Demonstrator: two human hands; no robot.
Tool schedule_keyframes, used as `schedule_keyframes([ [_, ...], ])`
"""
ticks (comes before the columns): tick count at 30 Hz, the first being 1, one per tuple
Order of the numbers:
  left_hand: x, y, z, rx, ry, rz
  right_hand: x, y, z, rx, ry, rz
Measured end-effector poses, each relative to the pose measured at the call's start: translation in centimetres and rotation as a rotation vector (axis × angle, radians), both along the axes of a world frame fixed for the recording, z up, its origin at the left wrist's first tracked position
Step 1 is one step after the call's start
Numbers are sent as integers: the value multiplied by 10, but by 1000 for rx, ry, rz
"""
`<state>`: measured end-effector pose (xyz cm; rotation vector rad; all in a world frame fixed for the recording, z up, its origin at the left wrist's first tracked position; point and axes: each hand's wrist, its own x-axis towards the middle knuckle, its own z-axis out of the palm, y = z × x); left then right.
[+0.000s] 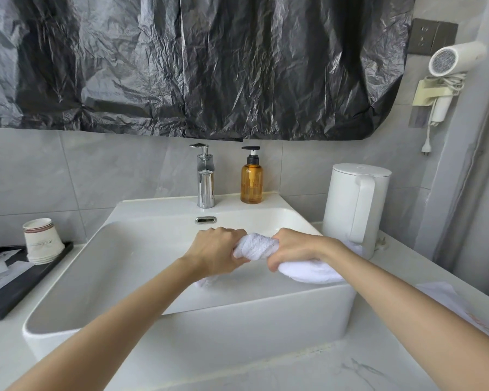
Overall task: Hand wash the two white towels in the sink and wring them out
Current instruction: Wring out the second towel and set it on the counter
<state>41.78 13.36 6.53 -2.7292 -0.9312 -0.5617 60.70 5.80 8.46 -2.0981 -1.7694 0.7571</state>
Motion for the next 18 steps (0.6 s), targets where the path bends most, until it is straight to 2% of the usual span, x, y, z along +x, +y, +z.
schedule_keyframes([
  [5,0,5,-1,172,19,-52,1,2,1,-134,33,-19],
  [8,-2,6,-1,194,18,-81,0,0,0,-137,30,-19],
  [10,-1,1,3,94,-40,-27,1,1,-4,-8,41,5],
  [12,-1,-3,12,-125,-146,20,-4,-4,-5,237,-41,30],
  [15,5,-6,22,-395,-240,7,-20,-11,-6,589,-346,84],
  [17,10,-9,26,-461,-268,-10,-30,-12,-10,651,-531,111],
  [18,12,-10,28,-493,-270,-13,-33,-12,-12,665,-556,103],
])
